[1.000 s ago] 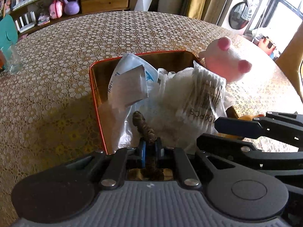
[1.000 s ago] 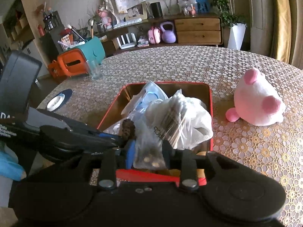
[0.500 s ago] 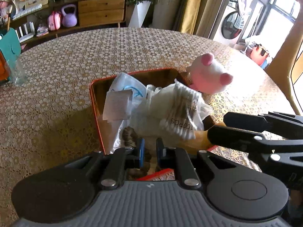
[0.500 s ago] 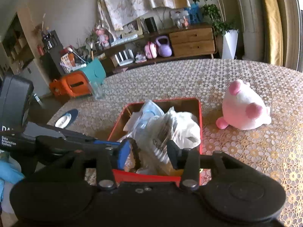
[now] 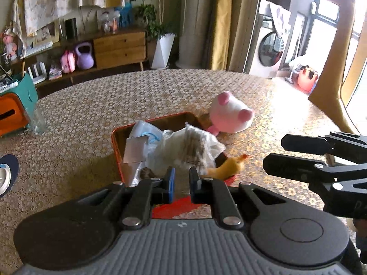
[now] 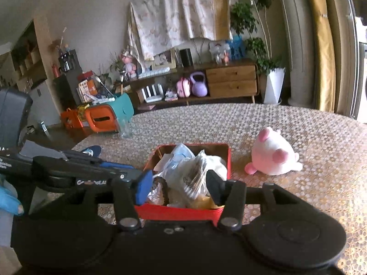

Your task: Organize soft objects

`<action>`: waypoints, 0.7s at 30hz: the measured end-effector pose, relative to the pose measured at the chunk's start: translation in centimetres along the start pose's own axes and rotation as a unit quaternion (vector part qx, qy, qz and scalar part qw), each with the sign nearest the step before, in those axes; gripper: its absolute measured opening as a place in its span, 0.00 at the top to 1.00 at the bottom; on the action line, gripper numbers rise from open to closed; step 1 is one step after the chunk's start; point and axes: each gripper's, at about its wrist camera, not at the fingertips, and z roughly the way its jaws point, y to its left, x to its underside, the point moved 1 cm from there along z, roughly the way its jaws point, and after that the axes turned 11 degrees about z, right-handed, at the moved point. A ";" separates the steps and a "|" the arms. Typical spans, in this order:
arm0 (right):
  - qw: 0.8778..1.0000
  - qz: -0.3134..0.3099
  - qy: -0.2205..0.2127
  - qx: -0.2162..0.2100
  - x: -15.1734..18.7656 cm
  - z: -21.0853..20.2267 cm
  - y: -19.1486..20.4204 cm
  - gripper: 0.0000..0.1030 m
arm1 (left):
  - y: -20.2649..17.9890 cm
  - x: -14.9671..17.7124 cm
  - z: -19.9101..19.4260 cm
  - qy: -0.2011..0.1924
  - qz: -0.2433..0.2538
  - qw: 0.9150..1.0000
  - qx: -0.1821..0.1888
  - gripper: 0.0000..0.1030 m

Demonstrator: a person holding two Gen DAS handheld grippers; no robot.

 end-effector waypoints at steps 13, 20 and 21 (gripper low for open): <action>0.998 -0.017 -0.052 0.003 1.8 -4.7 -0.2 0.38 | -3.2 1.4 -3.4 -0.049 0.001 0.999 -0.008 0.88; 0.998 -0.013 -0.068 0.012 3.1 -6.6 -0.6 0.37 | -4.6 2.5 -4.3 -0.061 -0.003 0.998 -0.015 0.86; 0.997 -0.008 -0.070 0.014 3.3 -6.8 -0.7 0.36 | -4.7 2.7 -4.3 -0.062 -0.003 0.998 -0.015 0.76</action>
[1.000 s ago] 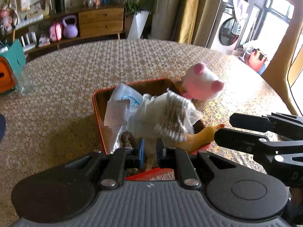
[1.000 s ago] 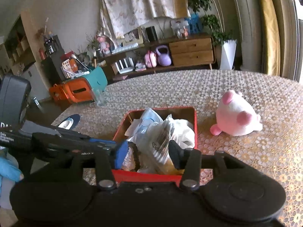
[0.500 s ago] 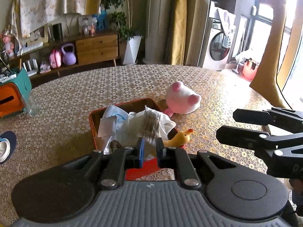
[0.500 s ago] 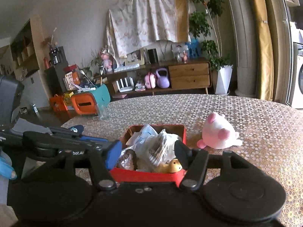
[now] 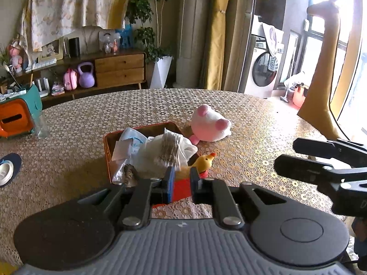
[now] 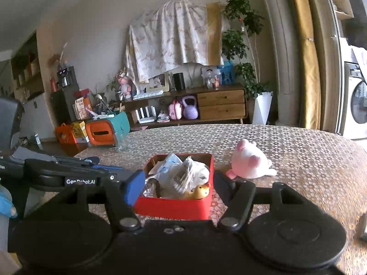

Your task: Organize soft objects

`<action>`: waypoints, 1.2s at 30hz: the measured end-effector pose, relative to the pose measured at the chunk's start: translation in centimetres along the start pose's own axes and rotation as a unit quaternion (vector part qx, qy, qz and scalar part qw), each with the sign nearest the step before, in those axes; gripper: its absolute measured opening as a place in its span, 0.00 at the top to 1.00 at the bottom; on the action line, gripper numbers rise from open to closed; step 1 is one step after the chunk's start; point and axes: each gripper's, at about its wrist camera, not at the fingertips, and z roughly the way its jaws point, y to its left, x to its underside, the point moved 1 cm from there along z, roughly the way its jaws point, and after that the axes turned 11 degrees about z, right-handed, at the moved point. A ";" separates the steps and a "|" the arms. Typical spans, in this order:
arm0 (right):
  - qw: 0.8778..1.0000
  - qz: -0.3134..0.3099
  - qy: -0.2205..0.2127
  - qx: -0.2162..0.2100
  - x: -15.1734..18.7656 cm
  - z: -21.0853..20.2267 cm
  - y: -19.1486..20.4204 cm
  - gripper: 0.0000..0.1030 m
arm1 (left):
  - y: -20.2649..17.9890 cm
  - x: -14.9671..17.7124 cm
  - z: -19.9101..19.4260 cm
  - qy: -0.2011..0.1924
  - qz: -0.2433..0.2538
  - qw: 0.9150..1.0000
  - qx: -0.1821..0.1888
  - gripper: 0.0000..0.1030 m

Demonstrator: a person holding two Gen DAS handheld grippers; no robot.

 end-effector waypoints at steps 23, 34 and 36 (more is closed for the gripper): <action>0.999 0.014 -0.033 0.033 2.8 -2.5 0.2 0.00 | -1.2 2.5 -2.7 -0.039 -0.046 0.998 -0.026 0.00; 0.999 0.016 -0.034 0.035 2.6 -2.3 0.2 0.00 | -1.2 2.0 -3.6 -0.059 -0.043 0.997 -0.030 0.00; 0.999 0.015 -0.036 0.035 2.5 -2.3 0.2 0.00 | -1.3 2.0 -3.9 -0.064 -0.042 0.997 -0.029 0.00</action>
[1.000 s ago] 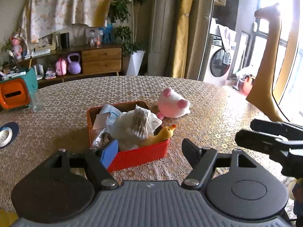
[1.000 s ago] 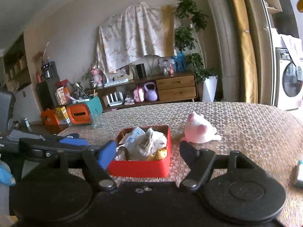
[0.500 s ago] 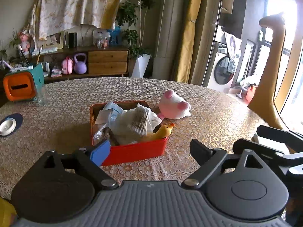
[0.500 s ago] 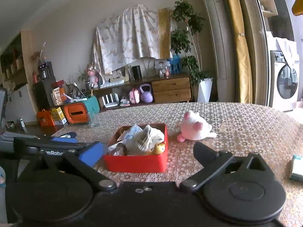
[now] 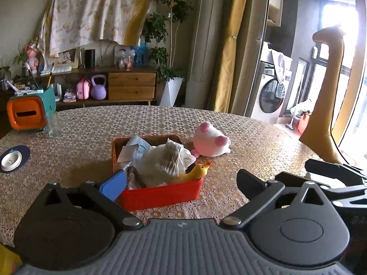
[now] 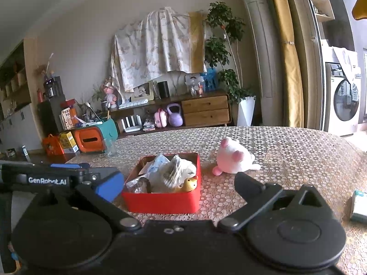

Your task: Organize soft objects

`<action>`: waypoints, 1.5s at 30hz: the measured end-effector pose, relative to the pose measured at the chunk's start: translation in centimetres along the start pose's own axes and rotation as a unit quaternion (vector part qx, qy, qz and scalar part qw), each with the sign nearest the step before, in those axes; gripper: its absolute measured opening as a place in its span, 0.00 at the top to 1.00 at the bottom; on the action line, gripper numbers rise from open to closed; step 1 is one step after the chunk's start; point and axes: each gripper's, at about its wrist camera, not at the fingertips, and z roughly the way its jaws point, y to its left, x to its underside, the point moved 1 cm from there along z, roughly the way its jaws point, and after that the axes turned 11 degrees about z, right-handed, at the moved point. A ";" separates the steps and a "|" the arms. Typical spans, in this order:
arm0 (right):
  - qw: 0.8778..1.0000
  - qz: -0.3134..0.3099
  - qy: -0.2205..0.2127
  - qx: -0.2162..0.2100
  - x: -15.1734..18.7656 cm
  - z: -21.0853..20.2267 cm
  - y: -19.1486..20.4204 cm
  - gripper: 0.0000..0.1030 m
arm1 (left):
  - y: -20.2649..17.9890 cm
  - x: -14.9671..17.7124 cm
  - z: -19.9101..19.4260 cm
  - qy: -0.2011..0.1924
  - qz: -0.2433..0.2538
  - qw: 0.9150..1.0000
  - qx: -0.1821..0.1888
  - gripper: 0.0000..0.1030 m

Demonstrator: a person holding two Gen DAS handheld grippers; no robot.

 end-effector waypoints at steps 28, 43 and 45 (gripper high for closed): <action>0.999 0.003 -0.020 0.024 -0.7 -0.1 -0.5 0.00 | -0.4 -0.3 -1.9 -0.039 0.012 0.999 0.005 0.00; 0.999 0.002 -0.026 0.023 -0.4 -0.2 -0.3 0.00 | -0.6 -0.1 -1.8 -0.040 0.020 0.999 0.001 0.00; 0.999 -0.002 -0.026 0.026 -0.3 -0.2 -0.1 0.00 | -0.7 -0.1 -1.8 -0.039 0.022 0.999 -0.001 0.00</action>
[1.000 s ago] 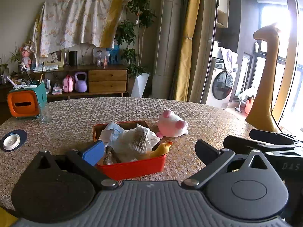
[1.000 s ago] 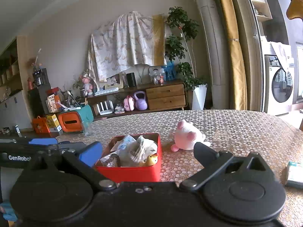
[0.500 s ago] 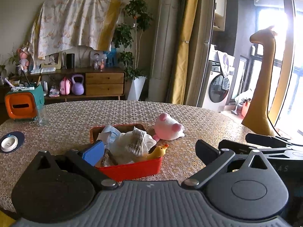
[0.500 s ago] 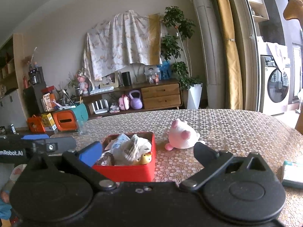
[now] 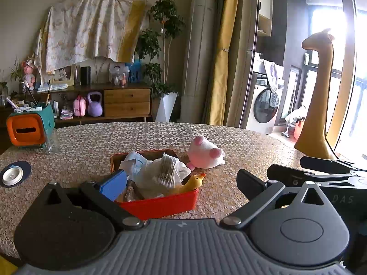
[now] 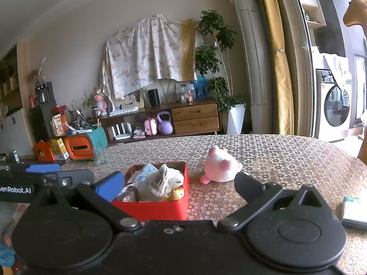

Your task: Organize soft objects

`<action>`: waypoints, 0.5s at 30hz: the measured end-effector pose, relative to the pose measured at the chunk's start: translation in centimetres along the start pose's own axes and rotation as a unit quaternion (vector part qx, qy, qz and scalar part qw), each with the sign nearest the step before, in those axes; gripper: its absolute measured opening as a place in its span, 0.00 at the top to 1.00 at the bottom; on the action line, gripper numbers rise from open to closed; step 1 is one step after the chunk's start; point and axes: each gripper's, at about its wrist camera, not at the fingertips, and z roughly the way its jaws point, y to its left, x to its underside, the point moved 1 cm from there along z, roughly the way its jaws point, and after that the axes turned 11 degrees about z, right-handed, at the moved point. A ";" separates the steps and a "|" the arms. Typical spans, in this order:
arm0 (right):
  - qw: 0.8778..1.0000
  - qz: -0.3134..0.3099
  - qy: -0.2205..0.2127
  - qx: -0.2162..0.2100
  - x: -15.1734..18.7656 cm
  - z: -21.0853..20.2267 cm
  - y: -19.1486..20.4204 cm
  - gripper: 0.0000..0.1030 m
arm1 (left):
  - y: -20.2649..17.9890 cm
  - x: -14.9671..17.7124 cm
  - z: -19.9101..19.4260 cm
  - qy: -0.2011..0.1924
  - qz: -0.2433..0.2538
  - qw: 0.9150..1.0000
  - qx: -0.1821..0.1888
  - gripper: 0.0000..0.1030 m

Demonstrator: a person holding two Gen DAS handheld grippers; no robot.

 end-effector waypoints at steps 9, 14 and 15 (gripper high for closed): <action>1.000 -0.004 -0.004 -0.003 0.0 0.0 0.1 0.00 | 0.0 0.3 0.2 0.003 0.002 1.000 -0.002 0.00; 1.000 -0.008 -0.002 -0.005 0.1 -0.1 0.2 0.00 | 0.3 0.4 0.3 0.007 0.000 1.000 -0.001 0.00; 1.000 -0.009 -0.002 -0.005 0.1 -0.1 0.3 0.00 | 0.3 0.4 0.4 0.008 -0.001 1.000 -0.001 0.00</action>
